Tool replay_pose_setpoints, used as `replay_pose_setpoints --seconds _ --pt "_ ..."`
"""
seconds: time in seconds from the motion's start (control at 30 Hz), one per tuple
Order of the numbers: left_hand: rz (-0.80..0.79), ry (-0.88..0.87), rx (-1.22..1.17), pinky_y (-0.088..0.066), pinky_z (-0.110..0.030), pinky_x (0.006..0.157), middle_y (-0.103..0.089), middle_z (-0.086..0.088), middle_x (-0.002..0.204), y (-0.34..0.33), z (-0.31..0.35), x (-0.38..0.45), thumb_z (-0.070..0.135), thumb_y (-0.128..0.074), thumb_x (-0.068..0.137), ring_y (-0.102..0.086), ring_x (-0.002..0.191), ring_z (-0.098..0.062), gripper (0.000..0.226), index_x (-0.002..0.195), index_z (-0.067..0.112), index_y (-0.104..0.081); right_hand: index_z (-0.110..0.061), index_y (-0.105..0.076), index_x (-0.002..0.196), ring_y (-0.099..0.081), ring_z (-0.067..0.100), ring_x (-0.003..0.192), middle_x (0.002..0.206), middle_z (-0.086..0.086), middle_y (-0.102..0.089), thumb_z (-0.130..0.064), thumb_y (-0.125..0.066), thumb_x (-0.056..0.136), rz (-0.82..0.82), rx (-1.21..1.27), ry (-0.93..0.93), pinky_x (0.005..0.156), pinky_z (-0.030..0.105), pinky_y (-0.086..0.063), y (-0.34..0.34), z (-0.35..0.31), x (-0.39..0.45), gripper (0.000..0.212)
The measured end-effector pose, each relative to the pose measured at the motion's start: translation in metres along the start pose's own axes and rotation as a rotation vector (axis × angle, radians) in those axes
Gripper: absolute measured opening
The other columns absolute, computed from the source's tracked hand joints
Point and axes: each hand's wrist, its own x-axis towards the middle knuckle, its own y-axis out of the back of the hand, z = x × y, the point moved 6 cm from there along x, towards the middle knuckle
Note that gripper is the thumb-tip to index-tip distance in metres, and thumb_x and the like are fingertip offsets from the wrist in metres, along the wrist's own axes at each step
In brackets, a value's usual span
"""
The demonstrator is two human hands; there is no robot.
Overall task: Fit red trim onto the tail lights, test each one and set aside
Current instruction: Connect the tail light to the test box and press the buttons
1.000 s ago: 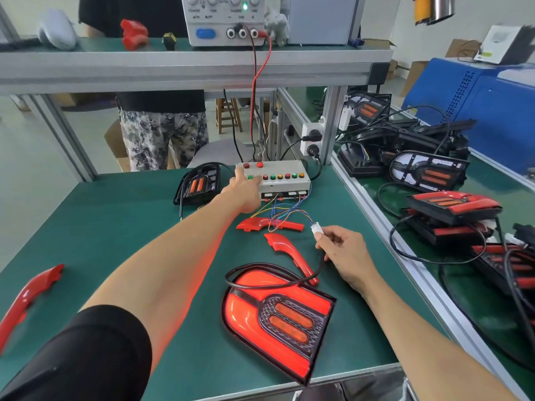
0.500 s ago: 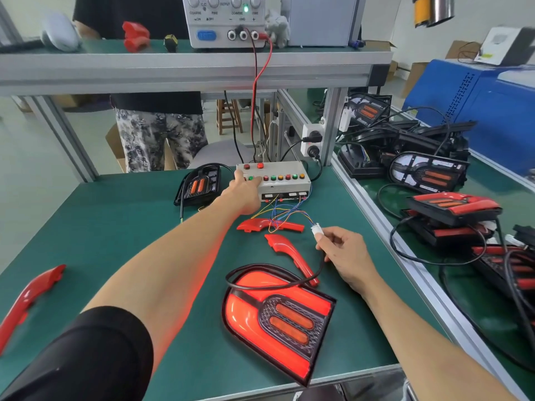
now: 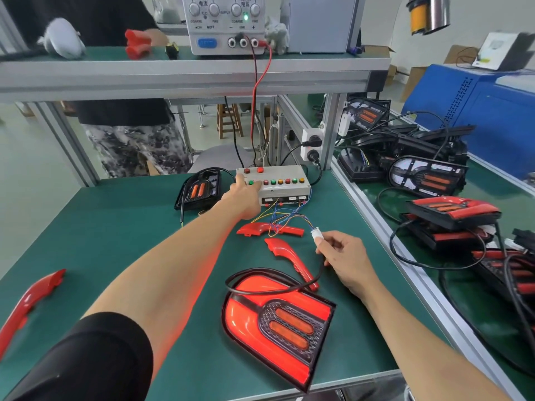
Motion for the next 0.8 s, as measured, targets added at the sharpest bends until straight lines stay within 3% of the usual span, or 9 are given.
replay_pose_setpoints --seconds 0.1,0.2,0.33,0.5,0.67,0.8 --pt "0.133 -0.064 -0.054 -0.046 -0.05 0.106 -0.014 -0.016 0.161 0.004 0.008 -0.003 0.01 -0.052 0.093 -0.038 0.139 -0.038 0.063 0.153 0.02 -0.039 -0.025 -0.078 0.096 -0.054 0.006 0.058 0.073 -0.004 -0.072 -0.028 -0.071 0.096 -0.001 0.011 -0.018 0.057 0.02 -0.049 0.0 0.001 0.0 0.007" --pt "0.258 -0.235 -0.062 -0.045 -0.048 0.107 -0.028 -0.006 0.162 0.008 0.029 -0.003 0.005 -0.051 0.094 -0.038 0.143 -0.03 0.052 0.146 0.014 -0.052 -0.023 -0.077 0.095 -0.054 0.006 0.058 0.072 -0.004 -0.072 -0.026 -0.071 0.096 -0.005 0.018 -0.017 0.057 0.019 -0.049 0.0 0.0 0.0 0.007" --pt "0.203 -0.413 0.033 -0.05 -0.047 0.098 -0.037 0.0 0.161 0.006 0.058 0.002 -0.003 -0.048 0.093 -0.045 0.137 -0.031 0.05 0.14 0.01 -0.058 -0.024 -0.077 0.095 -0.054 0.006 0.057 0.072 -0.005 -0.072 -0.026 -0.071 0.096 -0.002 0.006 -0.011 0.057 0.018 -0.049 0.0 -0.001 -0.001 0.007" --pt "0.074 -0.413 0.216 -0.044 -0.045 0.082 -0.023 0.003 0.168 -0.004 0.068 0.02 0.0 -0.046 0.095 -0.042 0.133 -0.035 0.05 0.141 0.014 -0.056 -0.021 -0.077 0.092 -0.057 0.004 0.061 0.069 -0.006 -0.071 -0.027 -0.07 0.096 0.012 -0.016 0.002 0.058 0.019 -0.051 0.0 -0.005 -0.002 0.01" --pt "0.058 -0.396 0.183 -0.049 -0.054 0.097 -0.025 -0.002 0.165 -0.01 0.068 0.03 0.001 -0.048 0.094 -0.042 0.134 -0.039 0.05 0.142 0.01 -0.054 -0.019 -0.077 0.094 -0.055 0.002 0.058 0.069 -0.006 -0.07 -0.025 -0.069 0.097 0.008 -0.023 0.001 0.058 0.017 -0.05 0.001 -0.009 -0.004 0.011" --pt "0.051 -0.4 0.178 -0.048 -0.056 0.098 -0.025 -0.003 0.165 -0.01 0.07 0.032 -0.002 -0.048 0.092 -0.044 0.132 -0.039 0.05 0.14 0.007 -0.056 -0.02 -0.077 0.094 -0.055 0.002 0.057 0.069 -0.007 -0.07 -0.025 -0.069 0.097 0.008 -0.02 0.006 0.058 0.017 -0.049 0.001 -0.01 -0.005 0.01"
